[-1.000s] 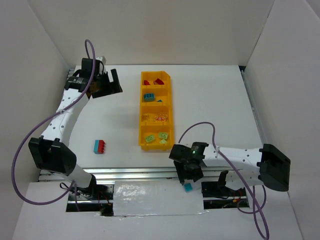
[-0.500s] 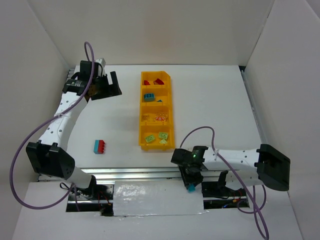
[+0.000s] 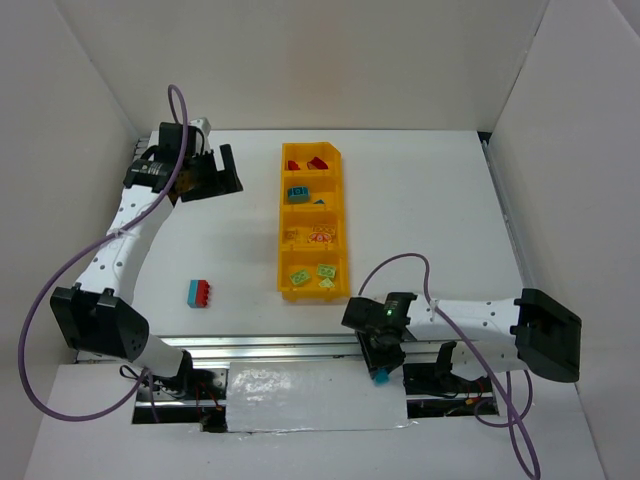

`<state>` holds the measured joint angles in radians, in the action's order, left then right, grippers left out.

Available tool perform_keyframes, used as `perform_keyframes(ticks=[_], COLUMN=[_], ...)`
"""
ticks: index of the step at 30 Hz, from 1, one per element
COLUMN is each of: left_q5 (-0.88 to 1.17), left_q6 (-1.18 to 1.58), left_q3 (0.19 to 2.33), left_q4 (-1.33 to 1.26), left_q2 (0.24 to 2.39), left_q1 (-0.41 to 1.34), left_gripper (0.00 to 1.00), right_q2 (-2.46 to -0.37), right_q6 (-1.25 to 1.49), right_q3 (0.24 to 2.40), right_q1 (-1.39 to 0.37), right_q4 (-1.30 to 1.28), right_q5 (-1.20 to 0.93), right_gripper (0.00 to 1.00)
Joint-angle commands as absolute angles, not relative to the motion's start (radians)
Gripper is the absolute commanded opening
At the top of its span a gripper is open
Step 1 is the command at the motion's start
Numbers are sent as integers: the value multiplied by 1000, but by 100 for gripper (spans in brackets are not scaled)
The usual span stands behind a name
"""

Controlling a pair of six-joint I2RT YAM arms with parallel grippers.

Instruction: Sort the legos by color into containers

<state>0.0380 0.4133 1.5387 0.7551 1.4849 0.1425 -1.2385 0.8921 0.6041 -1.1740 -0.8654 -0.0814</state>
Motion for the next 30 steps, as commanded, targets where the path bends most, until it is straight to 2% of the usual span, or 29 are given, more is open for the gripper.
perform_keyframes(ticks=[1,6,14,26,30], left_q5=[22,5,-37,-46,-54], left_q6=[382,390,391,385,383], left_q3=[1592,1601,1580,1597,1606], left_q4=[759,767,765,772,775], left_q2=[1459,1447,1422,1425,1431], left_q1=[144,144,144,141,143], left_gripper=[100,99,99,100,99], right_q2=[-1224,-1187,-1135,-1272,-1330], right_q6=[890,896,927,887,855], right_q3=[655,702,891,1284,1416], right_q1=[-1183,-1186,-1184,-1178,-1125], right_q4=[-870,-894,-1009,-1183,-1207], right_q5=[-48,-31,-2,146,179], right_gripper=[0,0,0,0,0])
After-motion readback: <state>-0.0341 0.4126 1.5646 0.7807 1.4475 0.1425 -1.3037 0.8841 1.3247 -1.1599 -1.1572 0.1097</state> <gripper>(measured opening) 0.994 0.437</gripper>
